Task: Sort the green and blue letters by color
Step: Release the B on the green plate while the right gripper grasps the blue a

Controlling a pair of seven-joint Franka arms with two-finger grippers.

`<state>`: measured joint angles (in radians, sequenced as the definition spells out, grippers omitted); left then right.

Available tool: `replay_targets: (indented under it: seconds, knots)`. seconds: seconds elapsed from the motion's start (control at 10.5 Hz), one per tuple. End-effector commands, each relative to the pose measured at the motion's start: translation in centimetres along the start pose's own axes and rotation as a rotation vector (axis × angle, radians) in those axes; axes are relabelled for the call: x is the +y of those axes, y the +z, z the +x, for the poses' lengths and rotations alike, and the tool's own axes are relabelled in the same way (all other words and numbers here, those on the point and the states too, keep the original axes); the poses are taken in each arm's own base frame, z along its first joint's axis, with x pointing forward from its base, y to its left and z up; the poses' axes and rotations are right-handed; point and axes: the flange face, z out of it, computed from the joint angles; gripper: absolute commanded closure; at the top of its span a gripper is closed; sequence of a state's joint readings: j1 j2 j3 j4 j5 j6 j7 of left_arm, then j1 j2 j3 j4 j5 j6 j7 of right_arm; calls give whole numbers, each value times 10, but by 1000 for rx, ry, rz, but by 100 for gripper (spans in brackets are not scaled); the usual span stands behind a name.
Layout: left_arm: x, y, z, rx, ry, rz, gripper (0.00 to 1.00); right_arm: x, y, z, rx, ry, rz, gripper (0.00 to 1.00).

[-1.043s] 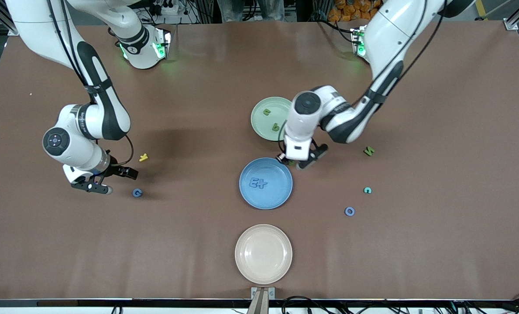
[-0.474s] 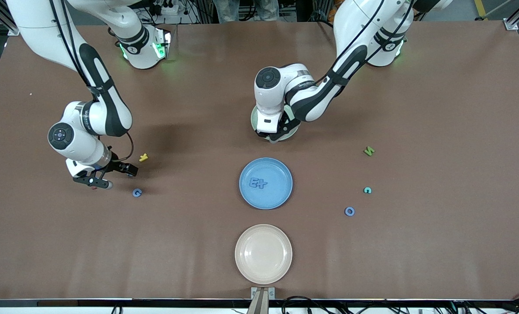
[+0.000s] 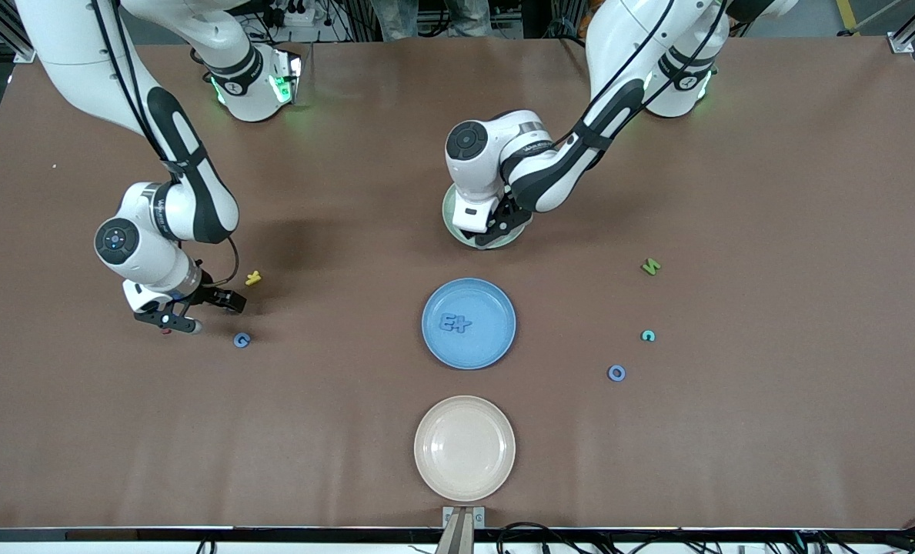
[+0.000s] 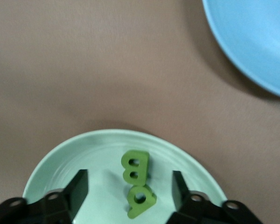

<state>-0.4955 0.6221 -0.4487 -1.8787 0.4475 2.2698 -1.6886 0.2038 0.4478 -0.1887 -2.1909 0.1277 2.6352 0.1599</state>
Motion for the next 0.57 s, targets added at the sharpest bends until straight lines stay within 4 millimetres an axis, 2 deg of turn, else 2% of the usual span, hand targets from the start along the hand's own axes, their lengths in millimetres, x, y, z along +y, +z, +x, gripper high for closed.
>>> replay_targets:
  seconds: [0.0, 0.09, 0.19, 0.47]
  knots:
    - [-12, -25, 48, 25, 6, -10, 0, -1, 7, -2, 5, 16, 8, 7]
    - [-19, -30, 70, 28, -7, -17, 0, -3, 10, -3, 0, 11, 6, 13]
    - [-26, -33, 76, 15, -10, -19, 0, -3, 10, -3, 8, 12, 7, 20]
    - [-67, -40, 84, -45, 2, -45, 0, -4, 13, -3, 7, 6, 5, 57]
